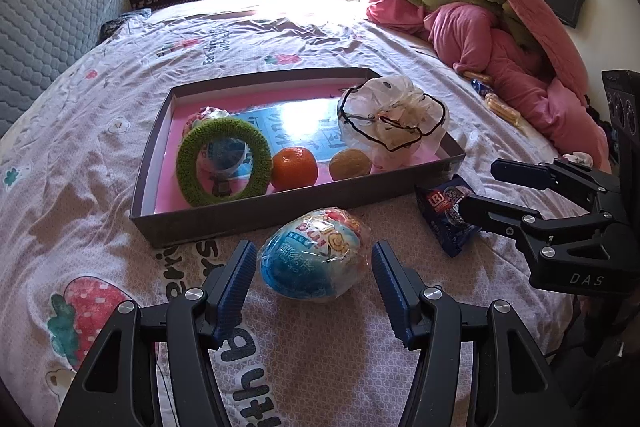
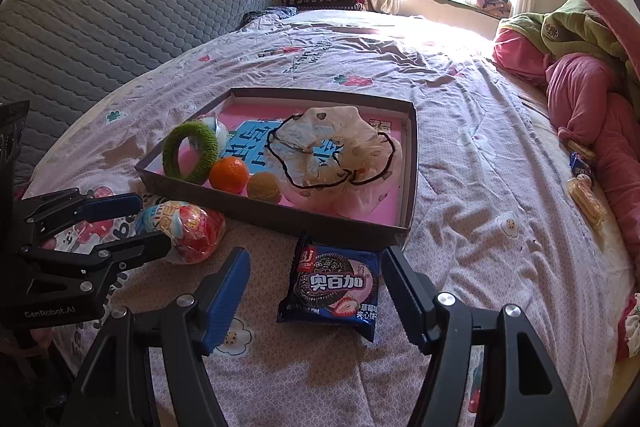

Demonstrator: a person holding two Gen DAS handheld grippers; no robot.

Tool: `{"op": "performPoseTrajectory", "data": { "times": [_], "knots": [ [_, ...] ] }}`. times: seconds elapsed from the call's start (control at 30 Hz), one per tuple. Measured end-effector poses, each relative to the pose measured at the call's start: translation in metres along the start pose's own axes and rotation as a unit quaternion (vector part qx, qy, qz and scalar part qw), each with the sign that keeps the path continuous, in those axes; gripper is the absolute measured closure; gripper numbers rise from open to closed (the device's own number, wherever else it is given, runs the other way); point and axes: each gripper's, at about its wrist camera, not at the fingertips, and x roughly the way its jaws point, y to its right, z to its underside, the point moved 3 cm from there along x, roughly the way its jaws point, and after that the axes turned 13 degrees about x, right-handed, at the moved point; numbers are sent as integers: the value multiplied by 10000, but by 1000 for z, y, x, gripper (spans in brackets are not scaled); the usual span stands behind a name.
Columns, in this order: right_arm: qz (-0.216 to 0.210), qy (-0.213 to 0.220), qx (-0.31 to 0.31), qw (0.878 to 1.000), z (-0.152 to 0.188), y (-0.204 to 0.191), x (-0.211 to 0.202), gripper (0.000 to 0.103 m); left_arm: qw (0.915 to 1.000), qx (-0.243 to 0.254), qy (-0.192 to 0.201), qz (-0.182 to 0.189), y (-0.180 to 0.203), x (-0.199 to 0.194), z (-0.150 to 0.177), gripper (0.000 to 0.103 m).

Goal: Organize objects
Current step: 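Move the left tool to the blue egg while the right tool approaches the snack packet, then close the left tool on the blue egg while the right tool grasps the snack packet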

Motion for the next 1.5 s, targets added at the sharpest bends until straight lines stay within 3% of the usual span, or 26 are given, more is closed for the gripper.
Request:
{"op": "performPoseTrajectory", "data": {
  "times": [1.23, 1.33, 1.5],
  "knots": [
    [215, -561, 194, 9980, 20, 13, 45, 35, 9997, 191, -40, 149, 9, 45, -3, 32],
    [205, -547, 201, 9981, 21, 13, 46, 35, 9996, 225, -4, 198, 12, 46, -3, 35],
    [218, -482, 210, 9984, 21, 14, 46, 41, 9991, 311, 34, 303, 18, 46, -5, 50]
  ]
}}
